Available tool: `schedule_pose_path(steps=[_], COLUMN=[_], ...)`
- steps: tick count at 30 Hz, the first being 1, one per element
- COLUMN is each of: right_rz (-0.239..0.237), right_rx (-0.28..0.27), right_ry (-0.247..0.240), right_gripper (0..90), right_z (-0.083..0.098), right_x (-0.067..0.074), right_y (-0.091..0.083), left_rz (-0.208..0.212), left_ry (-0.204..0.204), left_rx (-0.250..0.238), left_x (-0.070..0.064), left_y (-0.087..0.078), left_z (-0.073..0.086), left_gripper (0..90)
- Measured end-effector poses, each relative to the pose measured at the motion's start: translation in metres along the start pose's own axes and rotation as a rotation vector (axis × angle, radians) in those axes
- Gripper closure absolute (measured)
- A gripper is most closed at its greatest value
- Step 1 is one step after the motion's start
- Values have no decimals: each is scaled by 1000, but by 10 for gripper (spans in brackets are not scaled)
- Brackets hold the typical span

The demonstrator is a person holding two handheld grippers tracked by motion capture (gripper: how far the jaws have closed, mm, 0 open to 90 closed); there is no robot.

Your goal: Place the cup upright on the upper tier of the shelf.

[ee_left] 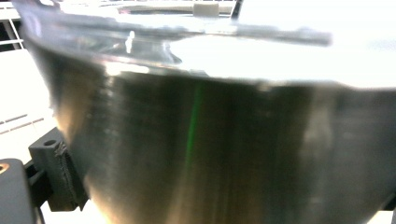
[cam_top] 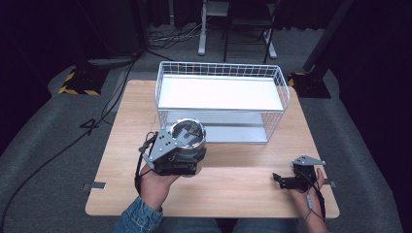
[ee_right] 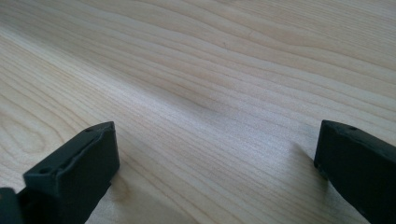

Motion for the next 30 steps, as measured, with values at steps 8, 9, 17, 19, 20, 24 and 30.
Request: schedule_pose_path(steps=[8, 9, 17, 19, 20, 24, 30], right_rz=[0, 0, 0, 0, 0, 0, 0], right_rx=[0, 0, 0, 0, 0, 0, 0], right_ry=[0, 0, 0, 0, 0, 0, 0], right_gripper=[4, 4, 3, 3, 3, 3, 3], right_z=[0, 0, 0, 0, 0, 0, 0], right_x=[0, 0, 0, 0, 0, 0, 0], right_y=[0, 0, 0, 0, 0, 0, 0], left_rz=[18, 21, 26, 29, 29, 29, 19], left_ry=[-15, -9, -17, -20, -23, -31, -36], left_rx=[-8, -9, -13, -17, -19, -24, -22], left_x=[5, 5, 9, 11, 12, 17, 24], left_y=[6, 8, 18, 20, 21, 26, 34], left_z=[-18, -23, -36, -39, -41, -48, -59], left_gripper=[39, 39, 39, 39, 39, 39, 39])
Point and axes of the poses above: each handheld gripper's, and its own axes: y roughly forward along the jaws, z roughly out of its underside, x roughly to its left, the point moved 7 cm from there along y, roughly forward along the jaws, and after that the axes turned 6 degrees about -x, right-handed, at the moved point
